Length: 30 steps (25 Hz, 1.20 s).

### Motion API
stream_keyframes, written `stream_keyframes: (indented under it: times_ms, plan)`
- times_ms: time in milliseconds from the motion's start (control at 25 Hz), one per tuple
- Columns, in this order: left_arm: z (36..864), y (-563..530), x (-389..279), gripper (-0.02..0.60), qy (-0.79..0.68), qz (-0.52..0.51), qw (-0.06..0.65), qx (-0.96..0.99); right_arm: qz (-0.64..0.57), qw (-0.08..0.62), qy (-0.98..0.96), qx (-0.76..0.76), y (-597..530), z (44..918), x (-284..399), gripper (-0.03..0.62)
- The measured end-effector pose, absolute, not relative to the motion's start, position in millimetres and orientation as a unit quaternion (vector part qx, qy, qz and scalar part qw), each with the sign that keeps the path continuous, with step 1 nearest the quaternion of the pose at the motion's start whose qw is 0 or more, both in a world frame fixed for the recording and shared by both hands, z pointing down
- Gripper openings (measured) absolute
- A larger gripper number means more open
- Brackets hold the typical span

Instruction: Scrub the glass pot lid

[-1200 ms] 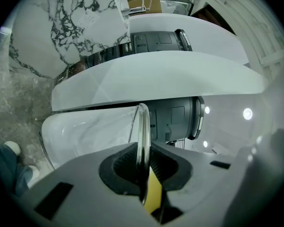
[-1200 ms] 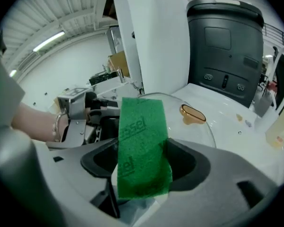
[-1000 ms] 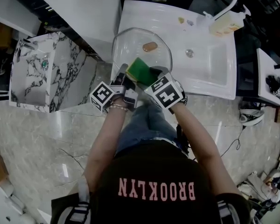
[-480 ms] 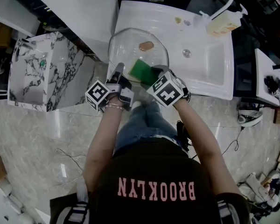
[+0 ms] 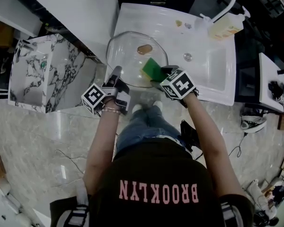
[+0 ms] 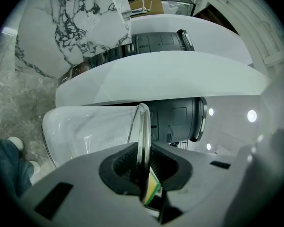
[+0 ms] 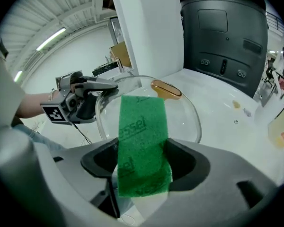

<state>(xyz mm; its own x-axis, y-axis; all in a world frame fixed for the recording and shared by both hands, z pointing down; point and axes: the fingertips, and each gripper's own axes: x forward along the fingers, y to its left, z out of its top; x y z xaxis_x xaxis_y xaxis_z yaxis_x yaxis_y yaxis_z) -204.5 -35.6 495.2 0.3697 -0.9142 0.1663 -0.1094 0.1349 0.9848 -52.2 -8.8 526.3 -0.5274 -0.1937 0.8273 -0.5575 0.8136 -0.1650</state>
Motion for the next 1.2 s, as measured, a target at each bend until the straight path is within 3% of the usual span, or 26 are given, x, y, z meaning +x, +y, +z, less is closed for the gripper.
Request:
stream_keyframes:
  times_ms: [640,960,1200]
  plan:
    - [494,-33,-204,0.043,-0.468,-0.333,0.599,0.558,0.307,0.421,-0.823,0.227,-46,562,2,0.291]
    - [499,-30,-199,0.043,-0.464,-0.336,0.604,0.554,0.256,0.356,-0.875,0.204,-35,490,-37,0.293]
    - [501,-28,-195,0.043,-0.463,-0.338,0.609,0.548,0.178,0.395,-0.889,0.148,-11,473,-84,0.295]
